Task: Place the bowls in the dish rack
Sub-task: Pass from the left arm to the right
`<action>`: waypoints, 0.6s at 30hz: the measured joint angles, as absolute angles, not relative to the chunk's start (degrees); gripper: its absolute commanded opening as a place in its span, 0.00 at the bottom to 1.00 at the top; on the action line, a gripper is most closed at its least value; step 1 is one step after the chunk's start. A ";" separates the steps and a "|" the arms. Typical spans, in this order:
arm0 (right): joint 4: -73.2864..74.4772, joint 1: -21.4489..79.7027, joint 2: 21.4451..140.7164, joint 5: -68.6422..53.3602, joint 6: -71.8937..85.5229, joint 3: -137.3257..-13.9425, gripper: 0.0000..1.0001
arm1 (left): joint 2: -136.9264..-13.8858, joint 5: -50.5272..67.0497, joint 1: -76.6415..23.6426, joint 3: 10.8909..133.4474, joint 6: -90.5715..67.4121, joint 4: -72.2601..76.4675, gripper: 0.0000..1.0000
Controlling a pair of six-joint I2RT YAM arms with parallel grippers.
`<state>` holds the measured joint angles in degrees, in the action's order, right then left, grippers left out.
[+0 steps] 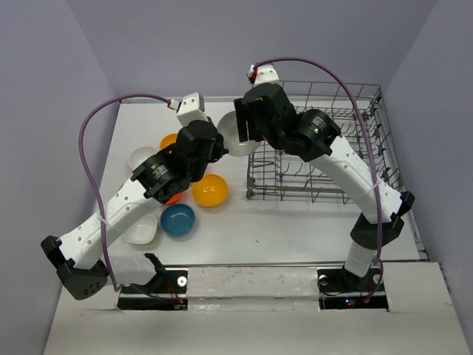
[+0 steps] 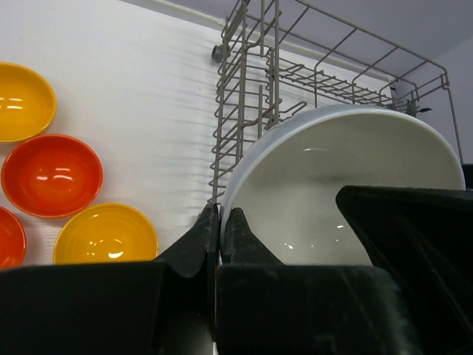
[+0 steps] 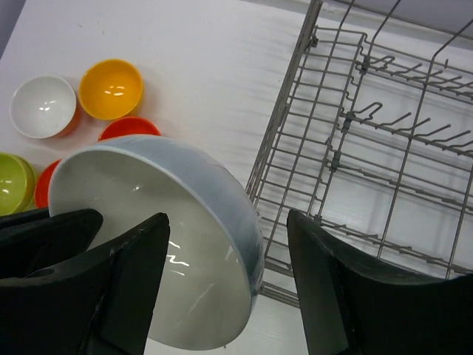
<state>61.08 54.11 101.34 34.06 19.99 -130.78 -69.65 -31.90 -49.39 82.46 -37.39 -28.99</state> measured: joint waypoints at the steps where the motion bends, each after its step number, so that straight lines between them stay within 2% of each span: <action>1: 61.84 54.11 101.54 34.09 20.86 -130.78 0.70 | -69.56 -32.25 -49.39 82.26 -37.39 -28.53 0.00; 18: 65.12 54.11 103.88 35.18 31.77 -132.18 0.62 | -64.71 -38.87 -49.39 73.80 -38.61 -18.52 0.00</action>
<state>65.12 54.11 103.88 35.18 31.77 -132.18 -64.71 -38.87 -49.39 73.80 -38.61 -18.52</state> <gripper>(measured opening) 0.634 0.041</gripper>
